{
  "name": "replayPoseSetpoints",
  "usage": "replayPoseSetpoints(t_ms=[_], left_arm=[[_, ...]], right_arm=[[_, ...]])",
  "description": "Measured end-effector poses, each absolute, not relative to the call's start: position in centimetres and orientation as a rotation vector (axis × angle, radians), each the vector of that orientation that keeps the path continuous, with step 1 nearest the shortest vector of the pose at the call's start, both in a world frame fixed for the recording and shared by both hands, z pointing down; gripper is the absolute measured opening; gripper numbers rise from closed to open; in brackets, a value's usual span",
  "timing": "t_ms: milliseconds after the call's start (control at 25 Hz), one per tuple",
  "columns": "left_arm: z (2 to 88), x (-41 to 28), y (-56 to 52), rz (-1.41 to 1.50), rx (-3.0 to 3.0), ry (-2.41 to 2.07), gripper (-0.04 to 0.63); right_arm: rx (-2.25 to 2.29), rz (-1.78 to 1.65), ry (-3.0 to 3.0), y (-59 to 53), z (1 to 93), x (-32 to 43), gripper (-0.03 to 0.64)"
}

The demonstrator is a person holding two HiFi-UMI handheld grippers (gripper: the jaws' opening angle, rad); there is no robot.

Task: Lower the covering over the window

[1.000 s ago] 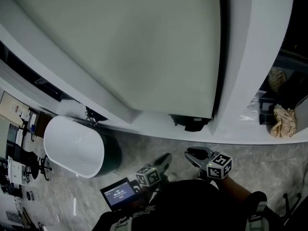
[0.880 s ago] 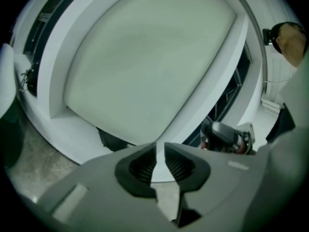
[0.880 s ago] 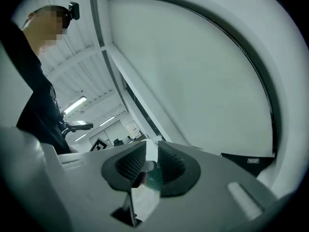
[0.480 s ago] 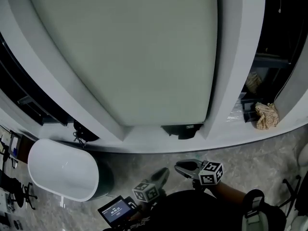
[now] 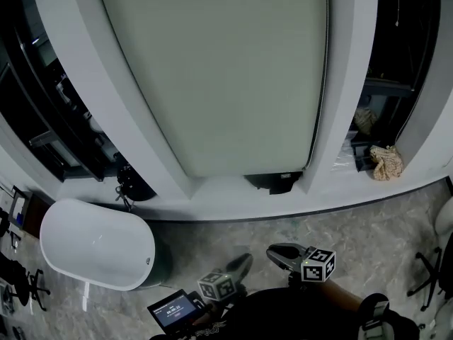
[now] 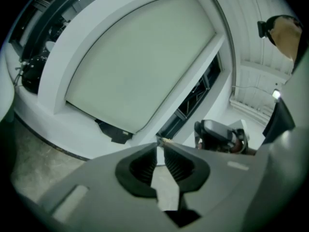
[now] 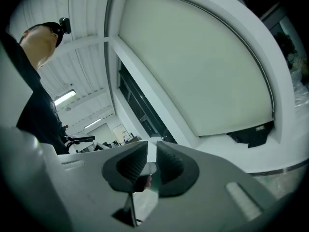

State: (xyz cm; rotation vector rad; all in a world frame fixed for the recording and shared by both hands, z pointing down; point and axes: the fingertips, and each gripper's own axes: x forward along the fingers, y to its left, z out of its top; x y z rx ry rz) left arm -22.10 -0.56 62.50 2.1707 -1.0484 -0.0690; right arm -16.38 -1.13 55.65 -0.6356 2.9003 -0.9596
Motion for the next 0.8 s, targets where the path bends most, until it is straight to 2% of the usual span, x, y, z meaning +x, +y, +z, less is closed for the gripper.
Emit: replayPoseSetpoints(t_ms=[320, 640, 800], left_arm=[[60.6, -18.5, 3.5, -0.072, 2.222, -1.029, 0.044], [56.9, -9.3, 9.3, -0.101, 2.292, -0.98, 0.044], [57.9, -7.2, 13.2, -0.071, 2.274, -0.991, 0.044]], right_arm=[[-0.691, -0.915, 2.875, 4.2, 55.0, -11.8, 0.064], [-0.636, -0.897, 2.908, 11.6, 54.5, -5.8, 0.061], [-0.616, -0.923, 2.887, 15.0, 55.3, -3.8, 0.061]])
